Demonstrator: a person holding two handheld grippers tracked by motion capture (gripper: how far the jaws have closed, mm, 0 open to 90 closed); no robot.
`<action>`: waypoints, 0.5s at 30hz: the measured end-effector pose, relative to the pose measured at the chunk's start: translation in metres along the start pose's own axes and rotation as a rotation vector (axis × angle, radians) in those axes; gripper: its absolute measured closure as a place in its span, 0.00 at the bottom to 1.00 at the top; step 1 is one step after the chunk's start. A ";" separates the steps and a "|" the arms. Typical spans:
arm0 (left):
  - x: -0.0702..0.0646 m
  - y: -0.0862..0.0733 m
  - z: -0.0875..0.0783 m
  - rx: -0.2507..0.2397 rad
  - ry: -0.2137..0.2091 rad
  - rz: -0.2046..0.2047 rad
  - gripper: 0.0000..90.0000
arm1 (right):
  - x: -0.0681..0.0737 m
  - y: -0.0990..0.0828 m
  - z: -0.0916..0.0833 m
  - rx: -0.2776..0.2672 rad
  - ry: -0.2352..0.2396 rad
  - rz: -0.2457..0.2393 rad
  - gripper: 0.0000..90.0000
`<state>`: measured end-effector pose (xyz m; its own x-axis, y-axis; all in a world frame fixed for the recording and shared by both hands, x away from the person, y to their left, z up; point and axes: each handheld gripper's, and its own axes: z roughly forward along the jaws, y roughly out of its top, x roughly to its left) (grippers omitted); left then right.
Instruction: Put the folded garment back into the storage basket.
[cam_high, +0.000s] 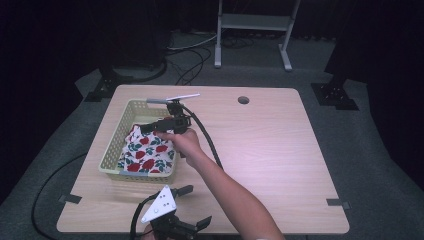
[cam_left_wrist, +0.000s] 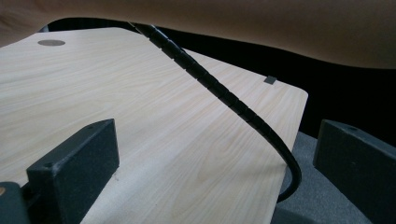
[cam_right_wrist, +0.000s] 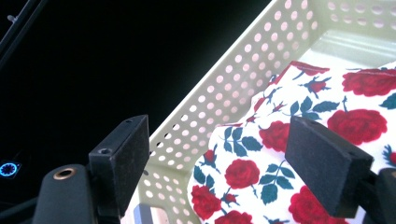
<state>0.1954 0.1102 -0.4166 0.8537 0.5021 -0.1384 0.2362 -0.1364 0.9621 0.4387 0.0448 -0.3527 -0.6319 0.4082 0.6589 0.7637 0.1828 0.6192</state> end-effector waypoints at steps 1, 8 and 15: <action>0.000 0.000 0.001 0.002 -0.002 0.002 0.00 | 0.000 0.000 -0.001 0.006 0.002 0.003 0.22; 0.000 0.000 0.002 0.007 0.005 0.015 0.00 | 0.001 -0.003 -0.013 0.001 0.020 0.009 0.19; 0.001 -0.001 0.004 0.017 0.007 0.017 0.00 | 0.003 -0.001 -0.026 -0.018 0.060 0.009 0.13</action>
<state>0.1981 0.1072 -0.4188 0.8545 0.5052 -0.1206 0.2296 -0.1593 0.9602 0.4329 0.0223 -0.3402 -0.6318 0.3555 0.6888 0.7674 0.1624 0.6202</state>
